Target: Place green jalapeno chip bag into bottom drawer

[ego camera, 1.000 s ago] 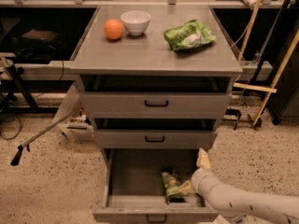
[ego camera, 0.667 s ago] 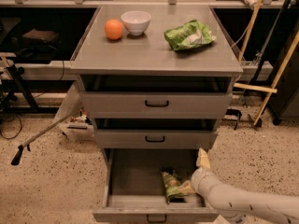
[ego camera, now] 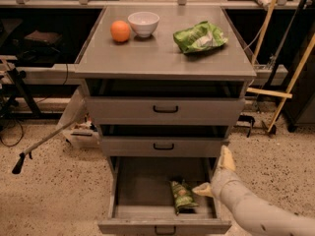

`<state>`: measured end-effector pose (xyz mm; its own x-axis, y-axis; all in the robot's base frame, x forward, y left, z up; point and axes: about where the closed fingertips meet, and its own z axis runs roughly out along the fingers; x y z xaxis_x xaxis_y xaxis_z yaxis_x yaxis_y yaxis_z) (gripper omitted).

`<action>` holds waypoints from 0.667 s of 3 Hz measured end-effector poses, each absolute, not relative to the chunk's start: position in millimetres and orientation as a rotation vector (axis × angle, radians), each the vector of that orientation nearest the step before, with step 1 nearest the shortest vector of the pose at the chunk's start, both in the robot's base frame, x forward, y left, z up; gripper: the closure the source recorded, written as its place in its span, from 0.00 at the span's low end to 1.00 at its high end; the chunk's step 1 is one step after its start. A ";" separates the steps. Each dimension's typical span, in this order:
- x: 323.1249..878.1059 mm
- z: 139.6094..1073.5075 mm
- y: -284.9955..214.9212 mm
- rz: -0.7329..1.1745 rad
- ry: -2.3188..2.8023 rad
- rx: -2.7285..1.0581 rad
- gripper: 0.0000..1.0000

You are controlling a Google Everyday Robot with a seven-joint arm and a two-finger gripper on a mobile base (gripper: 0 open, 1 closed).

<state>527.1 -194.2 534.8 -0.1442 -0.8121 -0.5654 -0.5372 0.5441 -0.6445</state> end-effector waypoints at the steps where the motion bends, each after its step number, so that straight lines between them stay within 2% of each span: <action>1: 511.6 654.7 -179.2 -0.385 1.670 -1.076 0.00; 2: 509.7 791.8 -155.5 -0.466 1.487 -1.060 0.00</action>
Offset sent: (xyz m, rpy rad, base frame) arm -0.1622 -0.1858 0.4792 0.0782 -0.5805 -0.3833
